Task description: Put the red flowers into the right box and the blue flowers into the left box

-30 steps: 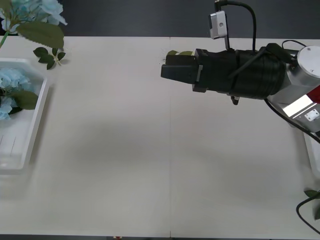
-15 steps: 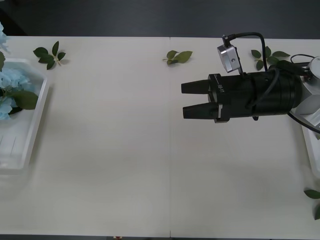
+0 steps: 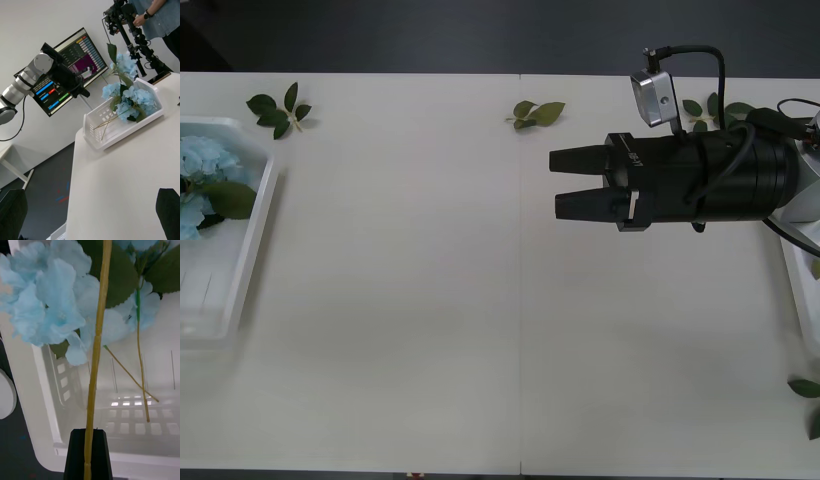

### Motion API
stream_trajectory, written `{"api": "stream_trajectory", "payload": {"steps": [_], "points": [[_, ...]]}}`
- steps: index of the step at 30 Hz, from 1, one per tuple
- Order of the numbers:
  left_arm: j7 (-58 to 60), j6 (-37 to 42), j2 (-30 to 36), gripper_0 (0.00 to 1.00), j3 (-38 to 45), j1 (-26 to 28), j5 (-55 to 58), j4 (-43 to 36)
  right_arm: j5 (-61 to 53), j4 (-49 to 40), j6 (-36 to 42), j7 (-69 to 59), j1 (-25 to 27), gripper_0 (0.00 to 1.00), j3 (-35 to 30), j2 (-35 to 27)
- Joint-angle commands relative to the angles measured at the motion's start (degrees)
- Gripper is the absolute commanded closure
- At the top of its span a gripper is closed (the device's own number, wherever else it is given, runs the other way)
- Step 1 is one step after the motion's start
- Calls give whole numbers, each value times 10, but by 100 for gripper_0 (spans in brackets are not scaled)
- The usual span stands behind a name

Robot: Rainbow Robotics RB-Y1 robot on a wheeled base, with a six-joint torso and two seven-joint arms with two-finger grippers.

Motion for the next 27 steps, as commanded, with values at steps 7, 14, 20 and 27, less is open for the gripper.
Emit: {"api": "stream_trajectory", "payload": {"steps": [7,14,20,27], "points": [[-6,-3,36,100,-73,-47,-53,70,-6,-5,3,-3,-10,0,-3,-12],[-8,1,36,0,-77,-53,-42,60,-6,-5,3,-3,-10,0,-3,-12],[-37,51,36,0,-71,-72,2,45,-6,-5,3,-3,-10,0,-3,-12],[-132,124,36,0,-36,-97,85,33,-6,-5,3,-3,-10,0,-3,-12]]}}
